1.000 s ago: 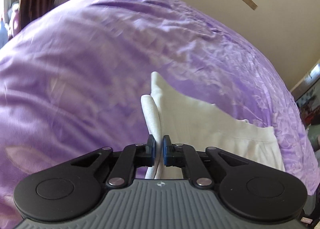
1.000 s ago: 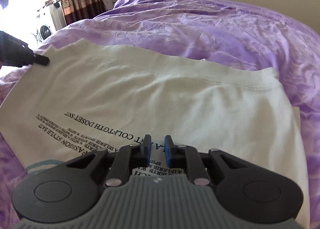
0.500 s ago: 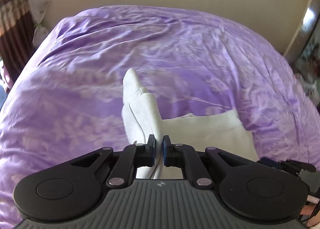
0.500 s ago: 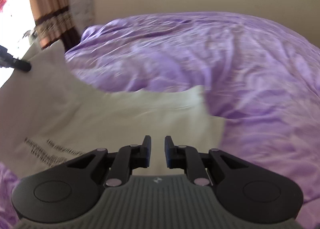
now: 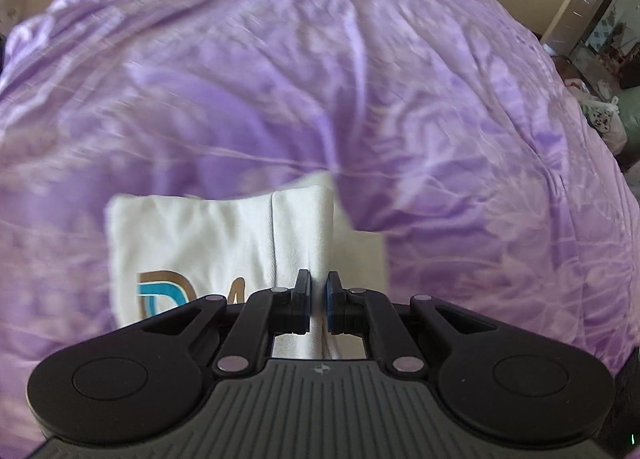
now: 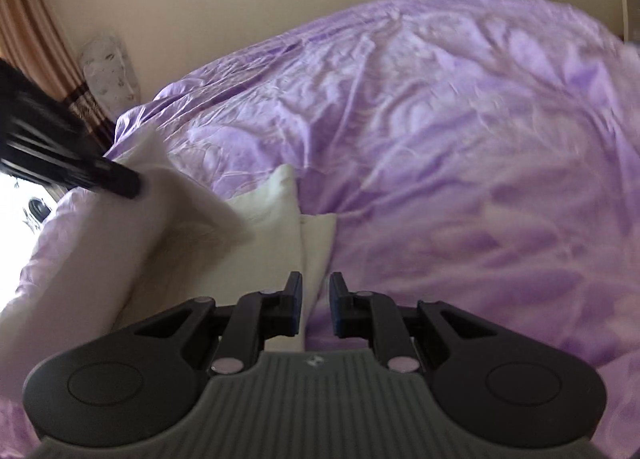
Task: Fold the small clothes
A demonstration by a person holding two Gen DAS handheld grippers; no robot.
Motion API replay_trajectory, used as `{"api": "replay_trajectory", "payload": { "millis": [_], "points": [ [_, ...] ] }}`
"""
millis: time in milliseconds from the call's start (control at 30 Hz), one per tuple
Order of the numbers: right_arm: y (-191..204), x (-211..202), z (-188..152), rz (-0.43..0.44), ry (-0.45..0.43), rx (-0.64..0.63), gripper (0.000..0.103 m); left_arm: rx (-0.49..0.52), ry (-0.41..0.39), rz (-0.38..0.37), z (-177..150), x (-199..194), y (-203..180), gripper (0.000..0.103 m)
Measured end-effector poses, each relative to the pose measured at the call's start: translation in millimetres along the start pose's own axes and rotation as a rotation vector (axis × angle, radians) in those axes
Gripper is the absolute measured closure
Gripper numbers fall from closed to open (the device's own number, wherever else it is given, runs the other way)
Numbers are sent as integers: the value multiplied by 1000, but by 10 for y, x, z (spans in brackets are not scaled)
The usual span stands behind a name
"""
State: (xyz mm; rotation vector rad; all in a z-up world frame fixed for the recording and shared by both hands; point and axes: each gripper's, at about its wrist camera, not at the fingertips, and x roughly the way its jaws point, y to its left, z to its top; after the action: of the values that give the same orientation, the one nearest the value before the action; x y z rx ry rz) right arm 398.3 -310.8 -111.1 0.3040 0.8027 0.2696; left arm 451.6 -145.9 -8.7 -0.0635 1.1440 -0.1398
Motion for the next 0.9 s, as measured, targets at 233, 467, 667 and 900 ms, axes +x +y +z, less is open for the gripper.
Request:
{"api": "replay_trajectory", "payload": {
  "millis": [233,467,667,900],
  "points": [
    [-98,5,-14,77,22,51,90,-7,84,-76,-120,492,-105,95],
    [-79,42,-3,146,25,99,76,-62,76,-290,-63,356,179,66],
    [-224,228,183,264,38,251,68,-28,-52,-182,45,148,505,65],
    [-421,763,461,444,144,460,47,-22,-52,-69,18,358,990,65]
  ]
}}
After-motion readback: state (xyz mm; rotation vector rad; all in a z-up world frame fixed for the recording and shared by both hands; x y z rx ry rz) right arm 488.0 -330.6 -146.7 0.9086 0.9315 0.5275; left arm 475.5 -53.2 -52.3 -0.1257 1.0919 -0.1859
